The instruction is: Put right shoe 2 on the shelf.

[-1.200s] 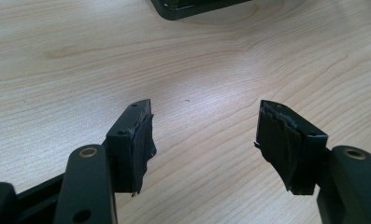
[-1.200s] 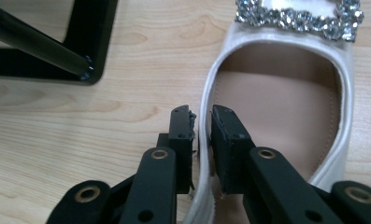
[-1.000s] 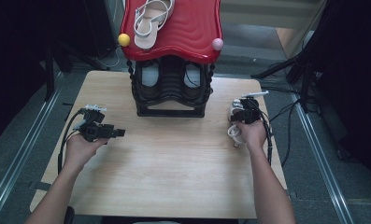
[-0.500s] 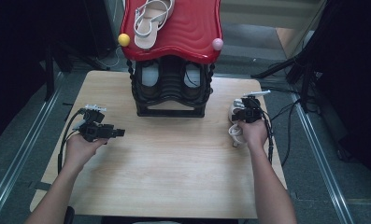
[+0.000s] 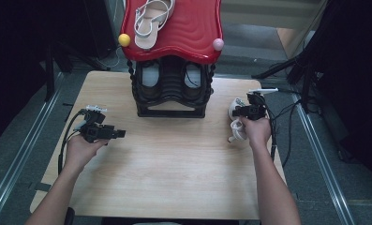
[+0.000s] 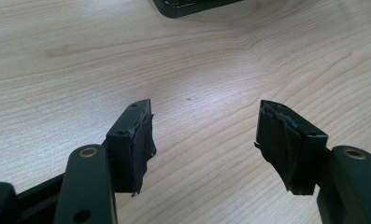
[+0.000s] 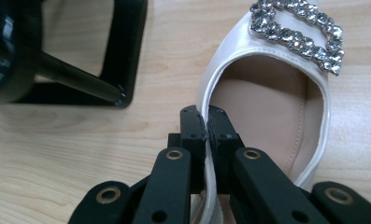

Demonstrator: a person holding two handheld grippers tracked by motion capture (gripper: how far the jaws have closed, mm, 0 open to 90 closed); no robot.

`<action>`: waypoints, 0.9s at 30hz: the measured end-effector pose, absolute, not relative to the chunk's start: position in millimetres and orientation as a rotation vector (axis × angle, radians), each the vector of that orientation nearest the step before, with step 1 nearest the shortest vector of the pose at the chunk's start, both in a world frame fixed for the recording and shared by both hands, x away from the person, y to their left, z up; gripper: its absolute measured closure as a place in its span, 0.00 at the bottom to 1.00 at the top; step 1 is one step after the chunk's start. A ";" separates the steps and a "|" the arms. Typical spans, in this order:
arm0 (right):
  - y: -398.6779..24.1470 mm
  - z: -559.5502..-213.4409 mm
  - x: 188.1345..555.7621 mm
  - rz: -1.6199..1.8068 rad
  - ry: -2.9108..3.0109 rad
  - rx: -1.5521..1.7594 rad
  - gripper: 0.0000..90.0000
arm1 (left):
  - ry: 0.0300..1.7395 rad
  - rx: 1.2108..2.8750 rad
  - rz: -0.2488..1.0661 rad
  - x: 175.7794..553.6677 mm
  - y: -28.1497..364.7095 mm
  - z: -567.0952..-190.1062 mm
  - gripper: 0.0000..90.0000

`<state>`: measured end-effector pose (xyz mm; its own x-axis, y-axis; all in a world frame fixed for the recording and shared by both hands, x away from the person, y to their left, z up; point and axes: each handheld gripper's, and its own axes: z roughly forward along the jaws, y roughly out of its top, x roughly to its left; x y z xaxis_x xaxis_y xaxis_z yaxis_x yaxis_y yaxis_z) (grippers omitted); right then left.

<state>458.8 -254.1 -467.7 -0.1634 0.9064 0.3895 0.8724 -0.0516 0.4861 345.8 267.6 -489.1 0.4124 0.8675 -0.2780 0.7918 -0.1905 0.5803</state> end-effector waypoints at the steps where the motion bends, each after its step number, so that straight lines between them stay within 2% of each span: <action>1: -254.4 -466.3 458.7 1.038 2.128 1.993 0.99 | 1.406 2.004 0.144 345.9 267.9 -489.1 0.41; 14: -255.7 -446.8 457.6 1.120 2.125 1.966 0.99 | 1.405 2.009 0.135 346.3 266.2 -491.0 0.41; 27: -247.8 -404.9 459.2 1.166 2.147 1.887 0.99 | 1.412 2.004 0.130 346.2 265.9 -492.2 0.41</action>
<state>459.2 -247.8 -404.9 -0.2515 0.8702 0.4236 0.8293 -0.0319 0.5579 346.2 265.9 -492.2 0.4087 0.8660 -0.2880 0.7989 -0.1869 0.5717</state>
